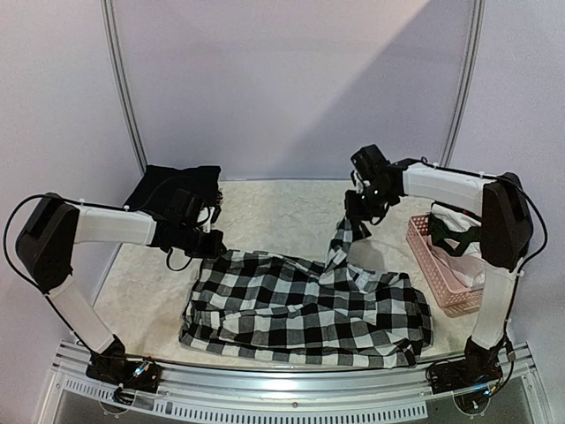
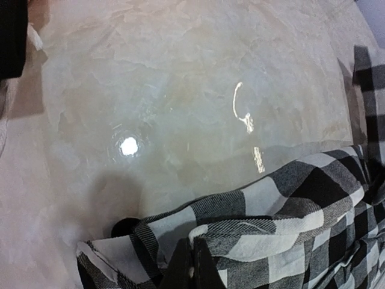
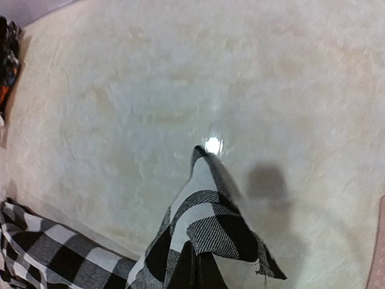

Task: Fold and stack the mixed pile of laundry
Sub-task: Pick up the 1/3-folded shirt from the center of the board.

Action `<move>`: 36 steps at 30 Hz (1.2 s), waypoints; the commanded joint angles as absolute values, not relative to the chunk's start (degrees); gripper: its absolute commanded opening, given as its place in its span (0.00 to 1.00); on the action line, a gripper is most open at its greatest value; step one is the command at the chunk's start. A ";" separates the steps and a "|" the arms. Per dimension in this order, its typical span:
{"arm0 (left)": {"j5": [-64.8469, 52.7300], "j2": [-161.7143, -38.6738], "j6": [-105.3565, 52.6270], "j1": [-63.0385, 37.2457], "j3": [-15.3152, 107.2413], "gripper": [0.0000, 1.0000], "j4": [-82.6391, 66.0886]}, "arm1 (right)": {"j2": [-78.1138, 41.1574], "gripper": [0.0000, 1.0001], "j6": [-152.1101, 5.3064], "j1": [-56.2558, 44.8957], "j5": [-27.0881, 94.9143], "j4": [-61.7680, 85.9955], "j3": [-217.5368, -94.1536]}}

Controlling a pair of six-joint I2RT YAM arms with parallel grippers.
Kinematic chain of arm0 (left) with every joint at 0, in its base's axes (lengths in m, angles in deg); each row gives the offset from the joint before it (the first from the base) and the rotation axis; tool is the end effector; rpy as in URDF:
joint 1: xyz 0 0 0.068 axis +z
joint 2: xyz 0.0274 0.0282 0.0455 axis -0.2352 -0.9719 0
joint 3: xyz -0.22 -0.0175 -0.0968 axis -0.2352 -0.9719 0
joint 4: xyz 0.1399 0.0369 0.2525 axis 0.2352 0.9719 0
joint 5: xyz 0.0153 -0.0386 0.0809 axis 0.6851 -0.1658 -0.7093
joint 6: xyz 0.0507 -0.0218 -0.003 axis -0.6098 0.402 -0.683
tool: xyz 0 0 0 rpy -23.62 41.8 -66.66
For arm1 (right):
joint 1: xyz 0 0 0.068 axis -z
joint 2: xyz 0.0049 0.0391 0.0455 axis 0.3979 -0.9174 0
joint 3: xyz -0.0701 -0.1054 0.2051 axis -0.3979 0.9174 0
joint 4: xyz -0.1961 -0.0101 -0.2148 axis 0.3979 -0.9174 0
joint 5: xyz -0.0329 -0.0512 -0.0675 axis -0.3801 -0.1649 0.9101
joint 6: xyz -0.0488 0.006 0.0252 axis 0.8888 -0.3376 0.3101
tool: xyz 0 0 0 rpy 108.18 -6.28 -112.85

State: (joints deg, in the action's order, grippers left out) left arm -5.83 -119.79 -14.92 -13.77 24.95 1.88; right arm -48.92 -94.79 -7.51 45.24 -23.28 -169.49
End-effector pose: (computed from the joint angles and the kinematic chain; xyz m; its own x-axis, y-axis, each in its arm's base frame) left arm 0.3080 -0.1657 0.1079 -0.8526 0.0058 -0.5225 0.2196 0.9113 -0.3482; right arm 0.3803 0.2253 0.1845 -0.8714 0.0272 -0.4898 -0.0823 0.9762 0.2006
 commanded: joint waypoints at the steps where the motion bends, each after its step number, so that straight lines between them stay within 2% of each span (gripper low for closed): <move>1: -6.37 -121.60 -14.65 -14.46 29.05 0.00 3.40 | -50.46 0.01 -89.46 -3.73 45.05 -27.79 -179.83; 10: -7.91 -125.61 -15.08 -12.92 35.27 0.00 5.95 | -57.92 0.00 -80.91 2.56 44.06 -26.87 -194.18; 19: -6.37 -133.88 -19.13 -10.11 44.33 0.00 8.01 | -62.34 0.00 -75.36 3.85 44.41 -23.19 -198.81; 25: -8.72 -135.60 -20.12 -8.64 45.54 0.00 6.26 | -60.26 0.00 -74.59 3.85 43.03 -23.63 -198.91; 27: -8.89 -135.53 -20.40 -8.42 45.47 0.09 5.19 | -58.62 0.00 -74.71 3.85 42.44 -24.11 -198.61; 30: -8.81 -135.72 -20.20 -8.29 46.00 0.00 5.05 | -55.73 0.00 -74.98 3.83 42.19 -24.74 -197.37; 36: -6.30 -135.97 -19.57 -8.28 46.28 0.00 3.72 | -49.18 0.00 -75.64 2.63 39.04 -24.94 -192.48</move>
